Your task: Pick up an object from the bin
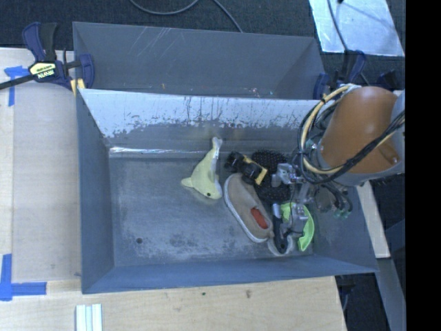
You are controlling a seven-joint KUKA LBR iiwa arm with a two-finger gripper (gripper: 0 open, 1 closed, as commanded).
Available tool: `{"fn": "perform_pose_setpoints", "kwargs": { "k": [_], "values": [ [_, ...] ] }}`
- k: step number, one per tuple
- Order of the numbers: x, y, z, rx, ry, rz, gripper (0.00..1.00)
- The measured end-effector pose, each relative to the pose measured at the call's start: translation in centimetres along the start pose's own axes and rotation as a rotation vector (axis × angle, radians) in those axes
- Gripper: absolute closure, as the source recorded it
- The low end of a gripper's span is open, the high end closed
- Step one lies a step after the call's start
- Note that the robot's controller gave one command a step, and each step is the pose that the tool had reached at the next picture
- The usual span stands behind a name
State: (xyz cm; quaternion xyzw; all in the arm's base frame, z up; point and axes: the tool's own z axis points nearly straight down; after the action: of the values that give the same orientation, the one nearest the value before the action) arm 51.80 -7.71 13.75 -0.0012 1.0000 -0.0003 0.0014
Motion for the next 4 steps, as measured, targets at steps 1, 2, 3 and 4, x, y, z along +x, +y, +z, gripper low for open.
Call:
{"fn": "perform_pose_setpoints", "kwargs": {
  "k": [1,2,3,4],
  "values": [
    [0.0,0.0,0.0,0.0,0.0,0.0,0.0],
    [-0.6,-1.3,0.4,-0.001,-0.003,0.084,0.0],
    [0.9,-4.9,5.8,0.002,-0.005,0.038,1.0],
    [1.2,-4.8,5.9,0.0,0.009,0.036,0.0]
  ]
}}
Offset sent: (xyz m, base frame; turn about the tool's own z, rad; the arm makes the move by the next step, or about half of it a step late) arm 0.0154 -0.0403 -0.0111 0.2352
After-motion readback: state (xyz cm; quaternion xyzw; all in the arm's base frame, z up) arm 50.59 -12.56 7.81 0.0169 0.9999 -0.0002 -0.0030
